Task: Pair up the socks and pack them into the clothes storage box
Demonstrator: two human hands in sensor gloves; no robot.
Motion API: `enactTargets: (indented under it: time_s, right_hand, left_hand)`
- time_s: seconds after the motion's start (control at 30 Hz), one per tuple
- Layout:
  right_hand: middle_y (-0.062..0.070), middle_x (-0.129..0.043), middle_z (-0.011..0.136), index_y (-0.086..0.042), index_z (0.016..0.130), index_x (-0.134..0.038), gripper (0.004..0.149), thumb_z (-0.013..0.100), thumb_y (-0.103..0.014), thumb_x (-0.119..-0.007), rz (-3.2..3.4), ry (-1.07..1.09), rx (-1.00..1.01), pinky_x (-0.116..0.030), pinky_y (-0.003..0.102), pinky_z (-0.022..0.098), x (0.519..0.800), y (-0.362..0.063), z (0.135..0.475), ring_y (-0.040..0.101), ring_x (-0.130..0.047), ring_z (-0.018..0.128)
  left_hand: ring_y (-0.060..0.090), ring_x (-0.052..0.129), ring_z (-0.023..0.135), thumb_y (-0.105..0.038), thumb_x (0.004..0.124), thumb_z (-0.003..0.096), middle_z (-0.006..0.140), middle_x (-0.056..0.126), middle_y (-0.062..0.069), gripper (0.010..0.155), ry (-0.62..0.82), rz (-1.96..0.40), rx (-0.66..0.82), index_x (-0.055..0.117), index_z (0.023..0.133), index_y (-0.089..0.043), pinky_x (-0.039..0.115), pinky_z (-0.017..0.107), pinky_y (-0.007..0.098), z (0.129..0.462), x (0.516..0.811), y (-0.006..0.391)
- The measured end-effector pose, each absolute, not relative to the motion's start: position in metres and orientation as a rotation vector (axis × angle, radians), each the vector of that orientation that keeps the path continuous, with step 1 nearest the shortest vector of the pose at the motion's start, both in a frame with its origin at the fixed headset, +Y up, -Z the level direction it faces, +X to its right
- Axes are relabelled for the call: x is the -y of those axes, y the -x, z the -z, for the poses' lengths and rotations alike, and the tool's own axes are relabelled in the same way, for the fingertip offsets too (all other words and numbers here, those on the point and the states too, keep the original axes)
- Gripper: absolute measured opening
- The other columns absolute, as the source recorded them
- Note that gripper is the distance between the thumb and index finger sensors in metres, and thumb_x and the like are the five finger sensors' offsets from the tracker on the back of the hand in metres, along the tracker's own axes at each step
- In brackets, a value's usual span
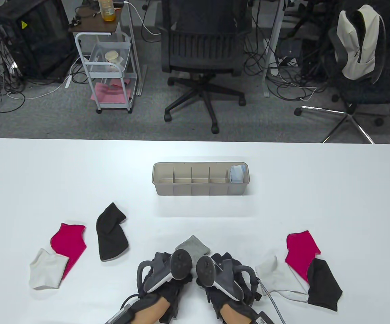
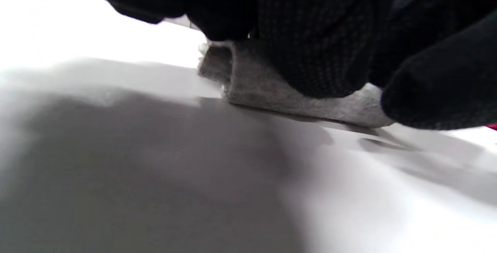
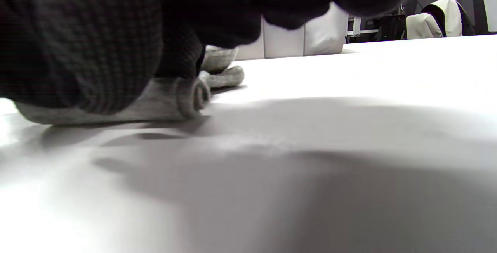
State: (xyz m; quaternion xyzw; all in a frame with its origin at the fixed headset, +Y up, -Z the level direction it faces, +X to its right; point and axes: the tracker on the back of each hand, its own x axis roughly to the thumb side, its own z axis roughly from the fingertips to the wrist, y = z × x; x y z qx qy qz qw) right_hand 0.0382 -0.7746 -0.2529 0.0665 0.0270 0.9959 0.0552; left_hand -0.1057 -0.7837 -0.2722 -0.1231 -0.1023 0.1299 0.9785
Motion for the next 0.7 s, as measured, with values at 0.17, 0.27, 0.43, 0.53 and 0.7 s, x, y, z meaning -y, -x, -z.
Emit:
enactTargets:
  time_s: [0.17,0.27,0.43,0.53,0.7]
  right_hand:
    - [-0.008,-0.09,0.051,-0.037,0.075,-0.09,0.045,0.032,-0.049,-0.092,-3.049,-0.182,-0.076,-0.071,0.043,0.049,0.779,-0.035,0.258,0.018,-0.083,0.05]
    - [-0.009,-0.09,0.051,-0.039,0.075,-0.089,0.044,0.032,-0.048,-0.088,-3.013,-0.125,-0.135,-0.071,0.043,0.049,0.781,-0.039,0.267,0.017,-0.083,0.05]
    - [-0.007,-0.09,0.05,-0.037,0.074,-0.09,0.041,0.036,-0.048,-0.081,-2.863,0.031,-0.256,-0.07,0.044,0.048,0.788,-0.046,0.28,0.019,-0.083,0.05]
    - [-0.007,-0.091,0.048,-0.037,0.072,-0.092,0.04,0.035,-0.049,-0.081,-2.868,0.043,-0.222,-0.071,0.043,0.047,0.789,-0.047,0.281,0.018,-0.084,0.048]
    - [-0.009,-0.091,0.045,-0.035,0.069,-0.093,0.038,0.036,-0.049,-0.082,-2.871,0.039,-0.176,-0.073,0.042,0.046,0.788,-0.048,0.281,0.016,-0.084,0.045]
  left_hand:
    - [0.034,0.08,0.039,-0.038,0.085,0.0398,0.045,0.086,0.006,0.049,0.422,-0.47,0.126,0.087,0.084,-0.017,0.066,0.035,0.059,0.285,0.793,0.12]
    - [0.034,0.08,0.034,-0.042,0.083,0.0408,0.04,0.086,0.006,0.044,0.425,-0.515,0.021,0.09,0.076,-0.018,0.066,0.032,0.059,0.29,0.796,0.125]
    - [0.032,0.082,0.032,-0.04,0.084,0.0391,0.037,0.087,0.004,0.036,0.213,-0.277,0.036,0.095,0.068,-0.021,0.068,0.031,0.057,0.286,0.788,0.111]
    - [0.031,0.08,0.037,-0.037,0.084,0.0413,0.047,0.085,0.004,0.039,0.125,-0.214,0.094,0.088,0.076,-0.021,0.067,0.034,0.056,0.278,0.778,0.102]
    - [0.033,0.078,0.042,-0.031,0.086,0.0429,0.054,0.083,0.007,0.046,0.179,-0.197,0.16,0.082,0.087,-0.019,0.065,0.037,0.057,0.264,0.774,0.095]
